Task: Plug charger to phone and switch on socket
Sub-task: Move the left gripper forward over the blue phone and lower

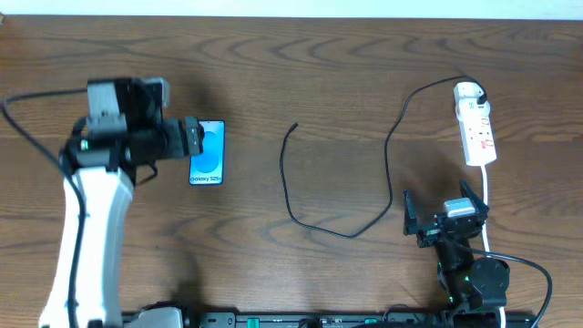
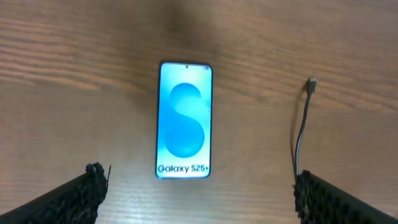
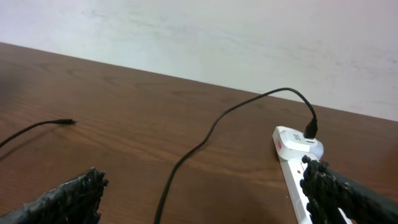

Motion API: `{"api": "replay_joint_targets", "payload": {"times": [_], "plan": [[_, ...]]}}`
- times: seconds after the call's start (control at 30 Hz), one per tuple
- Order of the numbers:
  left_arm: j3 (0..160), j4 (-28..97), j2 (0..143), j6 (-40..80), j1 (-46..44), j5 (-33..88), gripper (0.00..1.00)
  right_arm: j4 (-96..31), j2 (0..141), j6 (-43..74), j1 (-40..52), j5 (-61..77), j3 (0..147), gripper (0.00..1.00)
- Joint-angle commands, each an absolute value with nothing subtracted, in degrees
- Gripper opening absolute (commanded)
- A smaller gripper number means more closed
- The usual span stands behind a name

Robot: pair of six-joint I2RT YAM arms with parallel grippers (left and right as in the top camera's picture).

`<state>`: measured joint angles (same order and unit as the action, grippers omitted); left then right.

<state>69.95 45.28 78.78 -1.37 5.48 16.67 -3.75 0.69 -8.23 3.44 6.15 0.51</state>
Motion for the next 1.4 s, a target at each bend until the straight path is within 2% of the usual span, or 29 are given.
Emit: {"api": "replay_joint_targets", "payload": {"times": [0.0, 0.17, 0.6, 0.9, 1.37], "plan": [[76.9, 48.9, 84.3, -1.7, 5.4, 17.1, 0.98, -3.8, 0.4, -8.8, 3.0, 5.9, 0.3, 0.99], [80.2, 53.3, 89.8, -1.8, 3.4, 9.5, 0.98, -3.8, 0.4, -8.8, 3.0, 5.9, 0.3, 0.99], [80.1, 48.6, 93.3, -1.9, 2.7, 11.0, 0.98, -3.8, 0.4, -8.8, 3.0, 5.9, 0.3, 0.99], [80.1, 45.6, 103.0, -2.7, -0.8, 6.0, 0.98, -3.8, 0.4, -8.8, 3.0, 5.9, 0.3, 0.99], [80.0, 42.5, 112.3, -1.4, -2.2, 5.7, 0.98, -3.8, 0.4, -8.8, 3.0, 5.9, 0.3, 0.99]]}}
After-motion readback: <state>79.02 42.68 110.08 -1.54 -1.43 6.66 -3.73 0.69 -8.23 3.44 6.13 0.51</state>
